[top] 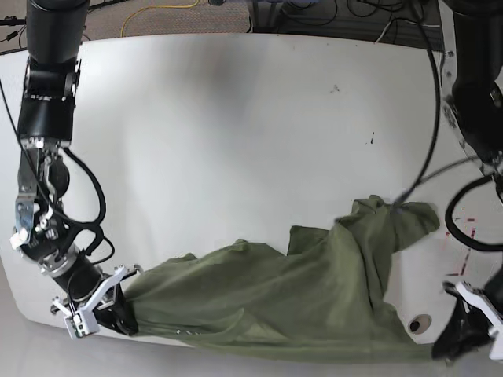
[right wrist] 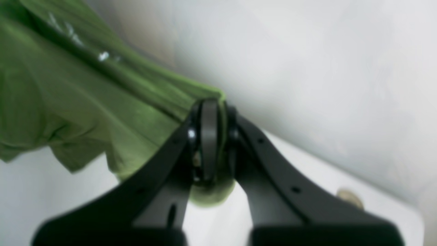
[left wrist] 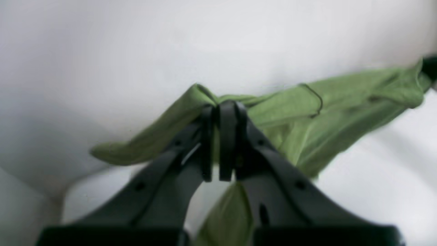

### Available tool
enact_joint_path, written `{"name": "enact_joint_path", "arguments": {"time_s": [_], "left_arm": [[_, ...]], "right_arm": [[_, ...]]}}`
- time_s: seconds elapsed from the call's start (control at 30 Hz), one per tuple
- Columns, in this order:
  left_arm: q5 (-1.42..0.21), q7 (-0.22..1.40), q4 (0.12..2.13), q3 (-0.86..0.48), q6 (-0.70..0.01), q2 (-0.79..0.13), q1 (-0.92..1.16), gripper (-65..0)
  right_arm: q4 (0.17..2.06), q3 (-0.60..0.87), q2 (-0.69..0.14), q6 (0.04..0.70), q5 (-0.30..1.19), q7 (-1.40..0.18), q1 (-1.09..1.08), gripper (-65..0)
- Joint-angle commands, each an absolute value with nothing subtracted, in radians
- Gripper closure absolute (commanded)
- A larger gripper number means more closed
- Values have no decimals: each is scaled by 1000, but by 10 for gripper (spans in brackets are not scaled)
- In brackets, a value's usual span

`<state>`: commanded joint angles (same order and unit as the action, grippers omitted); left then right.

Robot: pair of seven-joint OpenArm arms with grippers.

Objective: Fold the T-shirt properly
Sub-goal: 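Swing the shirt forward and lay it flat with both grippers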

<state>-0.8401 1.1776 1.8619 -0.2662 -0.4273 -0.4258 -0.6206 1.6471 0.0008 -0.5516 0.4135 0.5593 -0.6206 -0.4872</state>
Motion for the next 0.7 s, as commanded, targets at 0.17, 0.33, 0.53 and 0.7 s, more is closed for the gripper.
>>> {"name": "enact_joint_path", "arguments": {"time_s": [0.17, 0.33, 0.53, 0.7], "left_arm": [[-845, 1178, 1917, -265, -427, -375, -418, 0], [-846, 1176, 1952, -269, -429, -344, -246, 0], [-848, 1176, 1991, -288, -429, -285, -68, 0], [-881, 1176, 1991, -297, -429, -254, 58, 0]], "right_arm": [[1707, 61, -545, 410, 558, -621, -320, 0], [1759, 139, -490, 414, 544, -619, -160, 0], [1808, 171, -447, 415, 481, -616, -13, 0], [1845, 177, -403, 417, 437, -616, 64, 0]]}}
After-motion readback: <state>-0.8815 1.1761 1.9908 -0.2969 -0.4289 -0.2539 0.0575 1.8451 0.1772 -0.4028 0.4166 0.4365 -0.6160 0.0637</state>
